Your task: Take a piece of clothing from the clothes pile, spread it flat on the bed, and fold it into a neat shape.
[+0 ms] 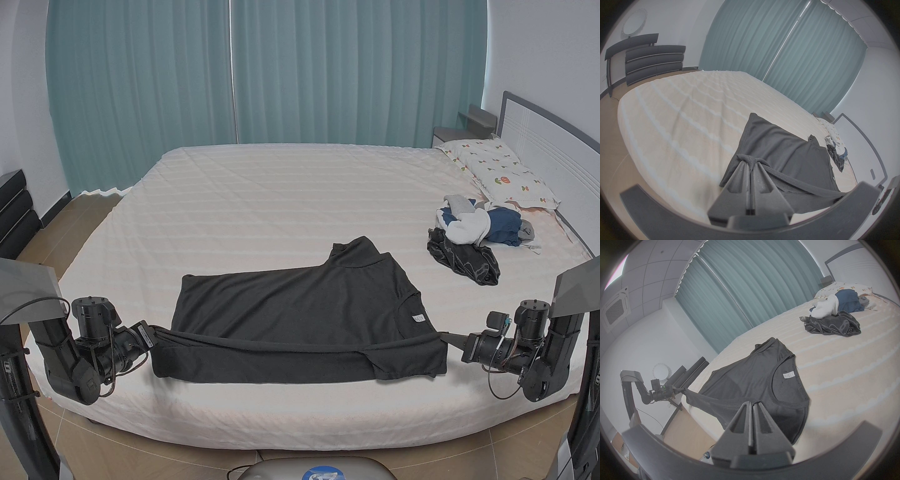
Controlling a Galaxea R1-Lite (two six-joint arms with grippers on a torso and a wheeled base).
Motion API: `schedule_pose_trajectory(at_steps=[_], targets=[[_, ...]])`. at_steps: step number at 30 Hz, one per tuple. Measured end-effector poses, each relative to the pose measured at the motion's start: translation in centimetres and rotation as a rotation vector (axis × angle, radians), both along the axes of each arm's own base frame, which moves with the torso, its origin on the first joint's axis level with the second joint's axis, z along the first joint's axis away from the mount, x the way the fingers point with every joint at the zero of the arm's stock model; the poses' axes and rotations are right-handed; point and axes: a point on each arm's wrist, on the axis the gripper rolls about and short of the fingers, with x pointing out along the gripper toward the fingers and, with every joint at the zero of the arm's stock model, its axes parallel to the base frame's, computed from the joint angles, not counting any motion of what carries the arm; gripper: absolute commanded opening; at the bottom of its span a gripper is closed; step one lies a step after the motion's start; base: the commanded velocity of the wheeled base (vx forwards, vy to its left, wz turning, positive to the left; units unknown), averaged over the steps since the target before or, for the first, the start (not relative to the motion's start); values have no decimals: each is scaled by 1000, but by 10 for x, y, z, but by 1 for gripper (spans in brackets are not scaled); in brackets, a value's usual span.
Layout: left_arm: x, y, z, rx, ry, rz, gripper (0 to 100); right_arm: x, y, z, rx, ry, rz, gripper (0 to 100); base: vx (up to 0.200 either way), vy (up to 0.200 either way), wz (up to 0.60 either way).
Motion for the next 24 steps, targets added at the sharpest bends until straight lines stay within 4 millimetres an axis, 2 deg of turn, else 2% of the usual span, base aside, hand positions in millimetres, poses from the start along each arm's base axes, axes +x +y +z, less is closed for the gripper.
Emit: schedule_pose_trajectory(at_steps=[12,24], targets=[[40,0,-23,12,-22,18,0,36,15,-19,32,-7,-69,0,0,0,0],[57,-7,-43,7,-14,7,0,56,16,-39,36,-6,-126,0,0,0,0]])
